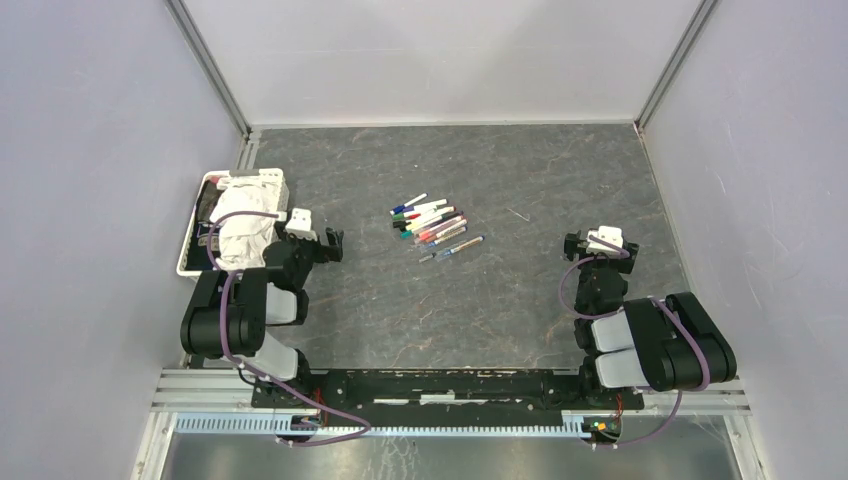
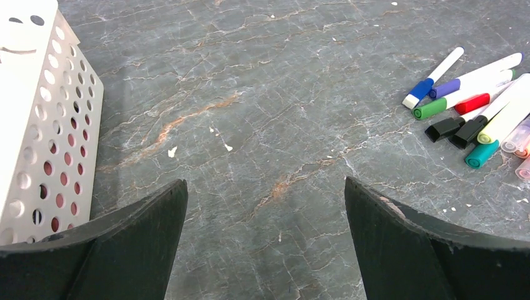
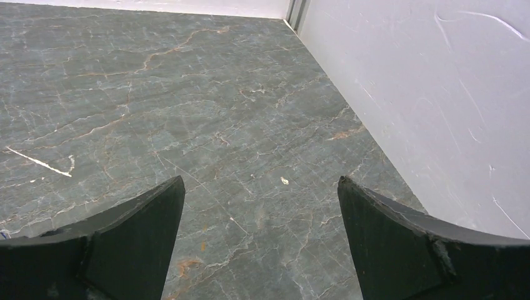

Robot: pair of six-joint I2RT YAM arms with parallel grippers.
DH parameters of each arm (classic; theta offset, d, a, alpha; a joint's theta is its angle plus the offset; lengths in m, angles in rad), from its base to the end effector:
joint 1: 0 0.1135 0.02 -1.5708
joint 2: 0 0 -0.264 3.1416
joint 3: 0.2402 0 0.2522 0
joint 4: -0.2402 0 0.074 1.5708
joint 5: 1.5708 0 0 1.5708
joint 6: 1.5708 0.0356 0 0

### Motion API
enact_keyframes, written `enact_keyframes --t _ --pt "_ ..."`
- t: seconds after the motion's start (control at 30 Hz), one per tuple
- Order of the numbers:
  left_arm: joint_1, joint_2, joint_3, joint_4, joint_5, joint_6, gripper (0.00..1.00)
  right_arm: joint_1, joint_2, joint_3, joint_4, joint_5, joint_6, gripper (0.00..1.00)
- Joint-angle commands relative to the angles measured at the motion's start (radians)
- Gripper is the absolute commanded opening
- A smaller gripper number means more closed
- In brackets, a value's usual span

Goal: Open the pen caps
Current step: Pick up the pen from the center of the board.

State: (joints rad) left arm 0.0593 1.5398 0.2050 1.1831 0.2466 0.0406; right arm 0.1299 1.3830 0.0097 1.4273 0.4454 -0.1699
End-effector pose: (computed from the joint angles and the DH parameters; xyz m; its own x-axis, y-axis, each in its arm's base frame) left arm 0.2348 0.0052 0.1368 -0.1433 0.0309 -0.9892 0.1894 0.9819 0.0033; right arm 0.1840 0.0086 0.1502 0.0004 -0.1538 -0.9881 0.3143 0.9381 -0.1459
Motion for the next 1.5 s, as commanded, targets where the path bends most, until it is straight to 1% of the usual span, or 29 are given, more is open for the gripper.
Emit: enact_keyframes --t 0.0,0.17,0.2,0.27,0.3,0.33,0.37,0.4,0.43,0.47,0.53,0.57,0.6,0.63,0.67,0.73,0.77,0.8,0.9,0.93,1.0,1.1,1.27,1.47 --pt "0.002 0.001 0.015 0.05 0.019 -0.022 1.0 0.0 -0.012 -0.118 0.032 0.0 0.001 0.98" --pt "0.0 0.001 0.018 0.047 0.019 -0.021 1.0 0.001 -0.012 -0.118 0.035 0.005 0.004 0.98" --pt "0.0 0.001 0.018 0.047 0.021 -0.021 1.0 0.002 -0.021 -0.118 0.032 0.034 0.015 0.98" --pt "0.001 -0.007 0.006 0.069 0.019 -0.026 1.0 0.006 -0.058 -0.115 -0.007 -0.003 0.001 0.98" --pt "0.008 -0.026 0.011 0.046 0.014 -0.031 1.0 0.02 -0.085 -0.106 -0.039 0.025 -0.008 0.98" --pt "0.011 -0.051 0.03 -0.026 0.001 -0.028 1.0 0.037 -0.119 -0.069 -0.133 0.1 0.002 0.98" --pt "0.016 -0.067 0.059 -0.066 -0.002 -0.036 1.0 0.039 -0.163 -0.024 -0.306 0.134 0.035 0.98" --pt "0.022 -0.089 0.1 -0.179 0.008 -0.037 1.0 0.039 -0.195 0.061 -0.478 0.166 0.095 0.98" --pt "0.023 -0.113 0.166 -0.275 0.006 -0.038 1.0 0.039 -0.213 0.111 -0.587 0.186 0.147 0.98" --pt "0.023 -0.134 0.238 -0.407 0.015 -0.03 1.0 0.037 -0.23 0.168 -0.692 0.18 0.201 0.98" --pt "0.022 -0.152 0.377 -0.661 0.044 0.007 1.0 0.038 -0.26 0.259 -0.841 0.131 0.318 0.98" --pt "0.024 -0.161 0.431 -0.788 0.045 0.015 1.0 0.038 -0.273 0.31 -0.913 0.141 0.428 0.98" --pt "0.024 -0.169 0.479 -0.87 0.046 0.028 1.0 0.037 -0.286 0.356 -1.034 0.162 0.569 0.98" --pt "0.024 -0.181 0.512 -0.93 0.05 0.04 1.0 0.037 -0.296 0.4 -1.138 0.152 0.656 0.98" --pt "0.024 -0.2 0.536 -0.978 0.053 0.049 1.0 0.037 -0.302 0.425 -1.174 0.107 0.685 0.98" --pt "0.024 -0.235 0.569 -1.055 0.057 0.057 1.0 0.038 -0.303 0.441 -1.162 -0.057 0.626 0.98" --pt "0.024 -0.251 0.586 -1.092 0.054 0.056 1.0 0.044 -0.293 0.442 -1.145 -0.167 0.602 0.98" --pt "0.024 -0.262 0.605 -1.129 0.05 0.055 1.0 0.066 -0.276 0.463 -1.175 -0.197 0.603 0.98" --pt "0.024 -0.265 0.683 -1.259 0.036 0.056 1.0 0.188 -0.154 0.619 -1.4 -0.122 0.616 0.98" --pt "0.024 -0.26 0.713 -1.306 0.039 0.058 1.0 0.23 -0.107 0.663 -1.467 -0.118 0.618 0.98" --pt "0.024 -0.248 0.761 -1.382 0.049 0.061 1.0 0.304 -0.048 0.732 -1.529 -0.109 0.636 0.97" --pt "0.024 -0.244 0.799 -1.474 0.088 0.083 1.0 0.381 0.021 0.799 -1.548 -0.144 0.672 0.86" --pt "0.024 -0.271 0.79 -1.523 0.123 0.118 1.0 0.454 0.166 0.928 -1.628 -0.16 0.717 0.79" --pt "0.023 -0.305 0.783 -1.581 0.195 0.136 1.0 0.519 0.266 1.011 -1.644 -0.157 0.768 0.7"
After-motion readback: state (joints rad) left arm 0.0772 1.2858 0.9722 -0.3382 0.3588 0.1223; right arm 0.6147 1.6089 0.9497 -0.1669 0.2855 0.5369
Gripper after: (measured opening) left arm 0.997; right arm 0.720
